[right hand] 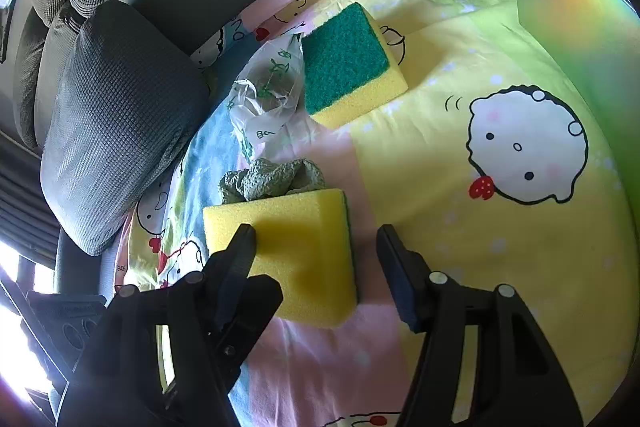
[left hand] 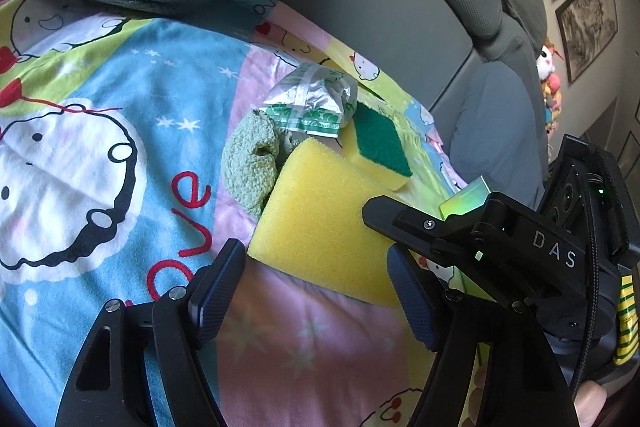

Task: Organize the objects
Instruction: 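Hold the yellow sponge raised above the sheet in the right gripper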

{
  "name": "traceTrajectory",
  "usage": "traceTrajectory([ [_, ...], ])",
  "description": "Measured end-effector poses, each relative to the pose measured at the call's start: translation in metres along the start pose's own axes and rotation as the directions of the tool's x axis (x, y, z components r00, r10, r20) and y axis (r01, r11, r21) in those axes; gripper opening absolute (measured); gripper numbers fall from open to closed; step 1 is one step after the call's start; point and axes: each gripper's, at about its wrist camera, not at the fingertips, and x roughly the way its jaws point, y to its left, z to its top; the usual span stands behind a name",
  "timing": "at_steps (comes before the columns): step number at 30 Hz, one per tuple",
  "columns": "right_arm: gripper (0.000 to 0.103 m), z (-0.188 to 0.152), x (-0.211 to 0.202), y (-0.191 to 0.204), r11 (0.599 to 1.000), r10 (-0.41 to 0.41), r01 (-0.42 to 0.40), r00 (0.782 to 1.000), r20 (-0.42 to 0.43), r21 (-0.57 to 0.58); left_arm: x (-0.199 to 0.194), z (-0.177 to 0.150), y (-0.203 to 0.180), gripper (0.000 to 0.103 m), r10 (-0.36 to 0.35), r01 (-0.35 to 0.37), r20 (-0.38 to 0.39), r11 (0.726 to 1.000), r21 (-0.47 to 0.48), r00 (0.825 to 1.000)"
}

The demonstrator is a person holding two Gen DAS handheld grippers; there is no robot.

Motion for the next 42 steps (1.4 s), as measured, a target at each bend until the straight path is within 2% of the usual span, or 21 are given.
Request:
traceTrajectory([
  [12, 0.06, -0.0029, -0.0005, 0.0015, 1.0, 0.002, -0.002, 1.0, 0.023, -0.002, 0.0002, -0.0003, -0.0014, 0.074, 0.001, -0.001, -0.001, 1.0, 0.004, 1.0],
  [42, 0.061, -0.0021, -0.0008, 0.0015, 1.0, 0.004, -0.004, 1.0, 0.012, -0.011, 0.0001, 0.0001, -0.0015, 0.074, 0.001, -0.001, -0.001, 1.0, 0.003, 1.0],
])
